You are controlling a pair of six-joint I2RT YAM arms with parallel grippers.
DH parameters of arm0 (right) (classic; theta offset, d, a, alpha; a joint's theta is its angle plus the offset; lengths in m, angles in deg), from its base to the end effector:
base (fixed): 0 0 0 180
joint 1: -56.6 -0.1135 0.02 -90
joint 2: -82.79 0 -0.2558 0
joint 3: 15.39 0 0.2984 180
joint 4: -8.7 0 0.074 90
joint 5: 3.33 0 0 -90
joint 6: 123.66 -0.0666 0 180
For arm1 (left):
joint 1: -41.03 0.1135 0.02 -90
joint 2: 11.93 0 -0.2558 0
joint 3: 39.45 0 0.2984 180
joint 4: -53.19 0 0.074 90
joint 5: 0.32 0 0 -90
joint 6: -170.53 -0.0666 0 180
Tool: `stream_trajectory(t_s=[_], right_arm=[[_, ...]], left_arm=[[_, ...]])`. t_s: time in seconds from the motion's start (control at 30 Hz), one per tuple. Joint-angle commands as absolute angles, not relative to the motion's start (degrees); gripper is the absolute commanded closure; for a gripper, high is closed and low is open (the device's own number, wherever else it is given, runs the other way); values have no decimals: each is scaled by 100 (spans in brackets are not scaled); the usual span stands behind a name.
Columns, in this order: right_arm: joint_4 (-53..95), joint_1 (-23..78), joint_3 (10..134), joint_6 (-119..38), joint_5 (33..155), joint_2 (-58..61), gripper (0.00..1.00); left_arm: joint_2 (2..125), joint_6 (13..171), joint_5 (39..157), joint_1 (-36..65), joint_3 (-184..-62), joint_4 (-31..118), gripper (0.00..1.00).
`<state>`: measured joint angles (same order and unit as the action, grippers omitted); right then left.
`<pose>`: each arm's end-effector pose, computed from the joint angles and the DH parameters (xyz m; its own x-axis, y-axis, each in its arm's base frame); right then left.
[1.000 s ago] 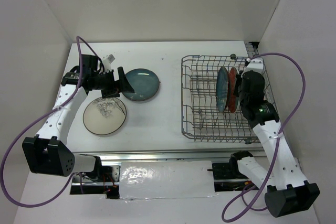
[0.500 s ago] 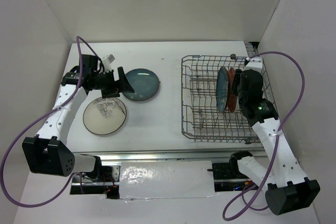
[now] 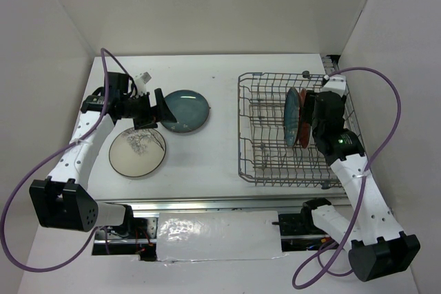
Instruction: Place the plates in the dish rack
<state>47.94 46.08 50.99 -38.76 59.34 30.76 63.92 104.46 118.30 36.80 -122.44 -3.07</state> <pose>0.2735 0.0197 0.3331 -0.3902 0.0079 -0.9207 0.2831 0.9526 -0.1118 0.3370 -0.0569 0.2985 -0.8423 -0.2947 -0.4513 0.0391 0.8017 -0.5965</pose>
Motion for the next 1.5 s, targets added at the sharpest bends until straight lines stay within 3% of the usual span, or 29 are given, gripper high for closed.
stream_trajectory(t_s=[0.0, 0.43, 1.47], right_arm=[[4702, 4597, 5351, -3928, 5688, 3138, 31], [4746, 4562, 5395, -3999, 5618, 3278, 14], [4913, 4544, 6089, -3867, 5670, 3788, 12]], left_arm=[[6295, 10321, 12000, 3672, -12224, -138, 1], [6269, 10312, 11991, 3681, -12180, -138, 1], [6374, 10426, 11755, 3690, -12066, -16, 1]])
